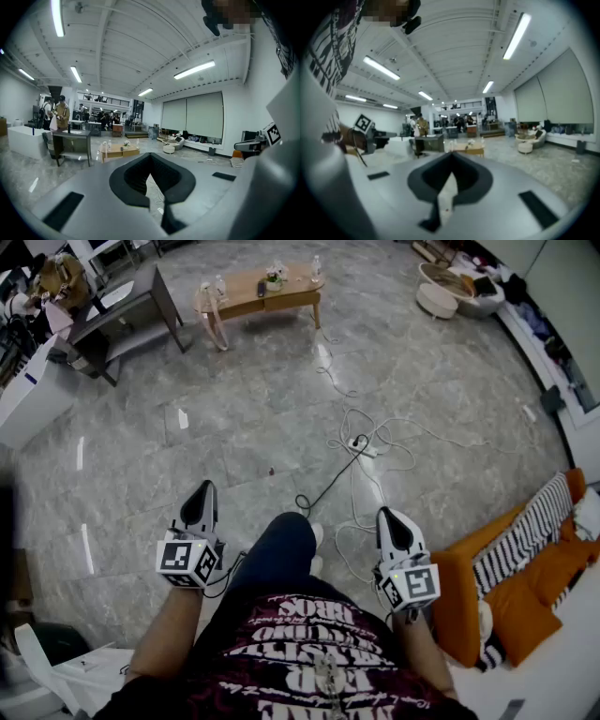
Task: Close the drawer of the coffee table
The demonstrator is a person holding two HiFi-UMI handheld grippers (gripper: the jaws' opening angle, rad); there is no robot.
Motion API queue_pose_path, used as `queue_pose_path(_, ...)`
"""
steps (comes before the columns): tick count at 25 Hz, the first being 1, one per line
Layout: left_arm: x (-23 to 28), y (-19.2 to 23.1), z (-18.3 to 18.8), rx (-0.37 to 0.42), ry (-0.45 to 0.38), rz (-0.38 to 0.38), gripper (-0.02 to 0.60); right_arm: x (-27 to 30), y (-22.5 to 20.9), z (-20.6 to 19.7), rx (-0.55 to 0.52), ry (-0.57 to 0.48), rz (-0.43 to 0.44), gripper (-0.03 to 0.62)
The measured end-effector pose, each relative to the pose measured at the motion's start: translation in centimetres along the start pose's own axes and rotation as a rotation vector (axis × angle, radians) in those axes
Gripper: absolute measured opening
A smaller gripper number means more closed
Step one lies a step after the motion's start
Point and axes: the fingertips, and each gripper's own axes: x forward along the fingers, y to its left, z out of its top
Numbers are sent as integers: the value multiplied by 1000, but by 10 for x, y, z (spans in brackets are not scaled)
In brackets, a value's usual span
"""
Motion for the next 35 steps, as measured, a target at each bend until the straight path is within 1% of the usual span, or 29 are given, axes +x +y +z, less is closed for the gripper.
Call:
queue_pose_path(4,0,-4,17,34,-19,22,23,-10,-8,9,-2,-24,-2,34)
queue_pose_path(8,7,-13,27,77,-39,27,23,-16,-16,6,16,-29,-12,34)
queue_pose_path(12,18,-20,26,81,-43,52,23,-12,-15,9,28,-9,27,35)
queue_pose_path(15,22,-19,18,72,-38,84,23,0,-12,13,-2,13,65,35)
queue_pose_path(17,23,-12,8,75,-19,89,23,17,-9,14,-20,27,89,35)
queue_pose_path(19,18,0,-10,73,20,102,23,37,-4,11,-35,46,116,35)
queue_pose_path(22,7,24,-36,58,76,156,23,66,4,3,-38,88,159,35)
queue_pose_path(25,11,43,-51,41,101,184,23,93,15,-3,-33,131,188,35)
queue_pose_path(27,23,54,-54,19,99,175,23,108,26,-3,-39,152,198,35)
queue_pose_path(30,48,69,-46,0,74,143,23,130,43,7,-45,166,206,35)
queue_pose_path(35,105,86,-8,1,-21,64,23,170,56,35,-73,153,197,35)
